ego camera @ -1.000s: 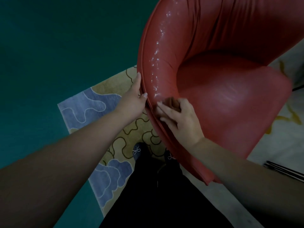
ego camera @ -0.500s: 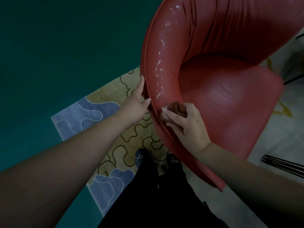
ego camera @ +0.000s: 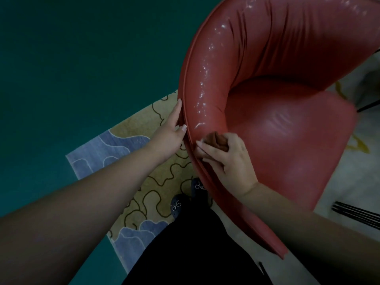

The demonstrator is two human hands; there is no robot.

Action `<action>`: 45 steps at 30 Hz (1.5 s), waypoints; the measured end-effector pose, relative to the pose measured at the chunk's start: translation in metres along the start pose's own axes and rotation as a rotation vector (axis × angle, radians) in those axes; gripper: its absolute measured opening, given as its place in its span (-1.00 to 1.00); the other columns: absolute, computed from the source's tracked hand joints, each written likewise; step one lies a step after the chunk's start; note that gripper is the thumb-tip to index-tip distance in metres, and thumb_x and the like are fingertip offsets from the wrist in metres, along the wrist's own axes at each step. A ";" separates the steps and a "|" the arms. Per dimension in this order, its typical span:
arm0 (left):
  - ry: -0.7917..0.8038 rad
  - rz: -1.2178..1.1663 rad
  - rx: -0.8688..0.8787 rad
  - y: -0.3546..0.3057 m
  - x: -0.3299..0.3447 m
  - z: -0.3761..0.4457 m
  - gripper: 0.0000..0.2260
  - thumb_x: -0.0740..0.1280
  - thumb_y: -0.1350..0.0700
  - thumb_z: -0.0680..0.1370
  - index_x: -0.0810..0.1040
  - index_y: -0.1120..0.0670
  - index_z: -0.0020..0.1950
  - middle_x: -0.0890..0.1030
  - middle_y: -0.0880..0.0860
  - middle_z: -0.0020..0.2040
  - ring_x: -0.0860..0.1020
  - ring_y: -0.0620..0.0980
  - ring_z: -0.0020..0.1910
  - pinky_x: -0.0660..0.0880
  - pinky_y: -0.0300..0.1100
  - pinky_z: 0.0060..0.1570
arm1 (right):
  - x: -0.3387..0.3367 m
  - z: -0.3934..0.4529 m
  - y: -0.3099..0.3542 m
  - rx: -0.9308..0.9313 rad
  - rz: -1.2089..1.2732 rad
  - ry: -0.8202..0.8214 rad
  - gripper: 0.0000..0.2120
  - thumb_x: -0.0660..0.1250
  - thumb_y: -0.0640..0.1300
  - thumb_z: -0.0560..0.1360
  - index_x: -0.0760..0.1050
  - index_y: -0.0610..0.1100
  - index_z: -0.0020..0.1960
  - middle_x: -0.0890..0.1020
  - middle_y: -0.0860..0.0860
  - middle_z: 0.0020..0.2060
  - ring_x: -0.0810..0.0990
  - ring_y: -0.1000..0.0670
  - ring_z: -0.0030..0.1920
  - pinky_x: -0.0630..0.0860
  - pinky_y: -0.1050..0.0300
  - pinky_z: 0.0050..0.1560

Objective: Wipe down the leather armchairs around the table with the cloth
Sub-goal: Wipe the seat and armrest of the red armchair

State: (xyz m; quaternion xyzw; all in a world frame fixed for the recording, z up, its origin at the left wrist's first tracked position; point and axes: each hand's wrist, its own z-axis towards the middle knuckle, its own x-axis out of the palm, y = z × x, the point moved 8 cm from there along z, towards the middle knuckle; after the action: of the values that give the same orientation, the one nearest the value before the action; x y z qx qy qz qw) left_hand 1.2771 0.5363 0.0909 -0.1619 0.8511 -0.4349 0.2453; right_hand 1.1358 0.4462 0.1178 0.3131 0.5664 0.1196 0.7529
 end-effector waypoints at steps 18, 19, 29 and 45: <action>-0.027 -0.022 -0.069 -0.018 -0.027 0.044 -0.49 0.10 0.10 0.67 0.03 -0.35 0.50 0.52 -0.05 0.31 0.55 0.00 0.18 0.47 0.12 0.22 | 0.004 0.084 -0.006 -0.047 -0.098 -0.071 -0.67 0.39 -0.03 0.53 0.55 0.14 0.28 0.50 -0.15 0.03 0.44 -0.16 -0.04 0.47 -0.12 -0.03; -0.023 -0.036 -0.072 -0.019 -0.027 0.048 -0.48 0.10 0.11 0.66 0.03 -0.35 0.49 0.52 -0.04 0.31 0.56 0.04 0.17 0.48 0.16 0.20 | 0.004 0.084 -0.008 -0.017 -0.099 -0.092 -0.67 0.39 -0.03 0.53 0.54 0.15 0.29 0.50 -0.15 0.04 0.45 -0.16 -0.03 0.47 -0.13 -0.02; 0.085 -0.049 -0.033 -0.026 -0.039 0.083 -0.47 0.11 0.12 0.67 0.01 -0.32 0.51 0.50 -0.02 0.34 0.50 -0.10 0.23 0.42 -0.03 0.27 | 0.004 0.105 -0.005 0.101 -0.145 -0.093 -0.67 0.35 0.01 0.52 0.55 0.16 0.28 0.51 -0.16 0.04 0.45 -0.19 -0.03 0.48 -0.16 -0.06; 0.267 0.165 0.037 -0.063 -0.060 0.126 -0.47 0.08 0.06 0.67 -0.05 -0.38 0.49 0.47 0.05 0.33 0.54 0.10 0.16 0.53 0.15 0.13 | -0.002 0.154 -0.030 0.335 -0.128 -0.264 -0.67 0.33 0.02 0.53 0.53 0.15 0.30 0.47 -0.15 0.05 0.45 -0.17 0.05 0.47 -0.18 0.08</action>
State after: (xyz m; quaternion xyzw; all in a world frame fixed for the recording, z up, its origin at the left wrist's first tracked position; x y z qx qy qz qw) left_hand 1.4014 0.4465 0.0964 -0.0277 0.8784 -0.4465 0.1680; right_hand 1.2726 0.3698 0.1259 0.4103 0.4937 -0.0662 0.7639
